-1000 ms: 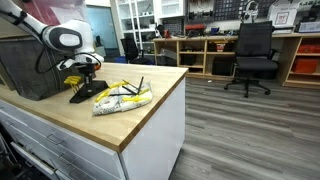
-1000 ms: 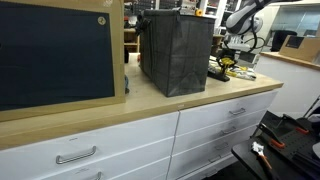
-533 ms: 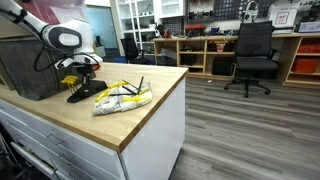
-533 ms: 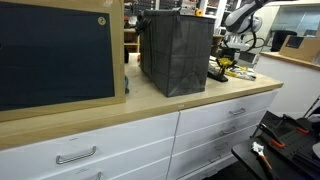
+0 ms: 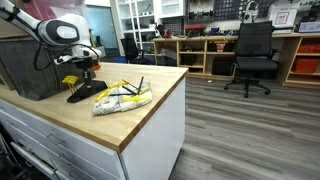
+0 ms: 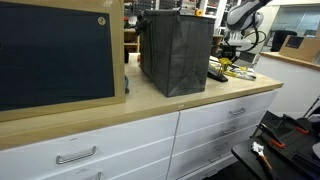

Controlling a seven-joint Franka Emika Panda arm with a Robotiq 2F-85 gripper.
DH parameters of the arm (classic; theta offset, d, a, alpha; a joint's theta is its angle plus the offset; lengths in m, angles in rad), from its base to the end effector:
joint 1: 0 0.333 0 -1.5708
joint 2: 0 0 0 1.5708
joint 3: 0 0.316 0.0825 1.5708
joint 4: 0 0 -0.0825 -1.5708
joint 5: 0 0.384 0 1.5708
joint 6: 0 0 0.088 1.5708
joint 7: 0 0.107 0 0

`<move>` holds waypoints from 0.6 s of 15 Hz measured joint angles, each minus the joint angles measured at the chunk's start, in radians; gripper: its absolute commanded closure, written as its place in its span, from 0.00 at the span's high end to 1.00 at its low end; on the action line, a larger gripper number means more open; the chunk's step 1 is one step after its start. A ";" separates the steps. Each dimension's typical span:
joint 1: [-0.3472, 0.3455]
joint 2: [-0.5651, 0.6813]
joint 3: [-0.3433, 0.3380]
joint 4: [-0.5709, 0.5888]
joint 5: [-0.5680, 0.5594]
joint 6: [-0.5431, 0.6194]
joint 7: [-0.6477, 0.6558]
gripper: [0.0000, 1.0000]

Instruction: Remove one black object from the stand, then turn the stand to the right

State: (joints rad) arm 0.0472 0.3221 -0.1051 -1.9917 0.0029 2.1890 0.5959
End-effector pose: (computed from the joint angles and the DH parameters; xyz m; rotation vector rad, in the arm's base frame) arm 0.5901 -0.0323 0.2915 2.9121 -0.9850 -0.1698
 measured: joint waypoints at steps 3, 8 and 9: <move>0.011 -0.051 0.000 0.002 -0.065 -0.003 0.001 0.00; 0.016 -0.133 0.021 0.015 -0.101 -0.060 -0.008 0.00; 0.016 -0.145 0.024 0.022 -0.101 -0.082 -0.019 0.00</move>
State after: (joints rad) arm 0.0631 0.1770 -0.0808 -1.9698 -0.0982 2.1067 0.5769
